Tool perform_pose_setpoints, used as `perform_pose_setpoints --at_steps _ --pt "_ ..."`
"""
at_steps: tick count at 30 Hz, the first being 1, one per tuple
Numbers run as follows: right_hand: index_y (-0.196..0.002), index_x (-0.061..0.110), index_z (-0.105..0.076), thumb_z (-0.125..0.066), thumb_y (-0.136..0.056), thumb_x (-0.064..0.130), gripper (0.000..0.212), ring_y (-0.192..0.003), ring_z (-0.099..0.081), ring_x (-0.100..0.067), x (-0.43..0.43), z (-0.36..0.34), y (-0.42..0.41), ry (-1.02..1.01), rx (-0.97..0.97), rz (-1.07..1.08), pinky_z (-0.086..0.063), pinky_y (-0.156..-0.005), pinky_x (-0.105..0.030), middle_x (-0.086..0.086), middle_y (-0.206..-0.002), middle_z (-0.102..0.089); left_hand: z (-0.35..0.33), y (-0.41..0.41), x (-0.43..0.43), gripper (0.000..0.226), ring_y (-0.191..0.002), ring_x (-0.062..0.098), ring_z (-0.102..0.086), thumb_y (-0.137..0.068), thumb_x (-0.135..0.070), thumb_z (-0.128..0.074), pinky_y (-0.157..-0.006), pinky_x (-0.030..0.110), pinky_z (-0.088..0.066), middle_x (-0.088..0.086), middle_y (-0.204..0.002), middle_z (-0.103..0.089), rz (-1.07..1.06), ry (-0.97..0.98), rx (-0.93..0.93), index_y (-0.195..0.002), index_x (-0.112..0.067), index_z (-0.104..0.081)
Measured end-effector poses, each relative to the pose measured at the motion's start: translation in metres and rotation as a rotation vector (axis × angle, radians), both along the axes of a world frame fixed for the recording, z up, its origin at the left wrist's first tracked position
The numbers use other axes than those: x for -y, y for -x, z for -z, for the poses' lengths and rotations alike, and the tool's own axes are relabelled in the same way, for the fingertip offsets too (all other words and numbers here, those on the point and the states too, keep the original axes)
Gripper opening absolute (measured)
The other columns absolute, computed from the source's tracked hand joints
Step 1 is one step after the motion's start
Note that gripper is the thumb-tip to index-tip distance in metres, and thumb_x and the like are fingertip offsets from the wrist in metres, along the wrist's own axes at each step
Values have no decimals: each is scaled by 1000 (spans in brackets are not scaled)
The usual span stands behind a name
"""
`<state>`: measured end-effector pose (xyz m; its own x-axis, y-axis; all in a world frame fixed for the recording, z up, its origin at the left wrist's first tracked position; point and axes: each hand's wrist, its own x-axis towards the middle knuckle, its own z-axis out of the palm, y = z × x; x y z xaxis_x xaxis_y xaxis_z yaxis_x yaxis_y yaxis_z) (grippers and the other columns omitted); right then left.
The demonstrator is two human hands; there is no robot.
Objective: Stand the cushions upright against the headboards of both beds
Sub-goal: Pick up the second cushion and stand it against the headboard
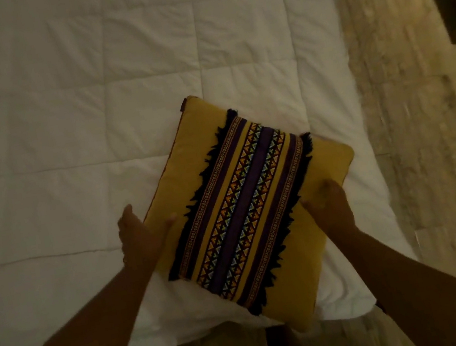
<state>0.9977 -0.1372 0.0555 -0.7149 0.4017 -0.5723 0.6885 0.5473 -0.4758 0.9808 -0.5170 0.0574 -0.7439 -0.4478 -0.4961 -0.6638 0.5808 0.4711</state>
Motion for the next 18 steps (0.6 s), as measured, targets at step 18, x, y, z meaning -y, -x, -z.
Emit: perform_pose_setpoints --at_steps 18 --pt "-154 20 -26 -81 -67 58 110 -129 -51 -36 -5 71 -56 385 118 570 -50 -98 -51 -11 -150 -44 64 126 0 127 -124 35 -55 -52 -68 -80 -97 51 -51 13 -151 -43 406 -299 245 -154 -26 -16"
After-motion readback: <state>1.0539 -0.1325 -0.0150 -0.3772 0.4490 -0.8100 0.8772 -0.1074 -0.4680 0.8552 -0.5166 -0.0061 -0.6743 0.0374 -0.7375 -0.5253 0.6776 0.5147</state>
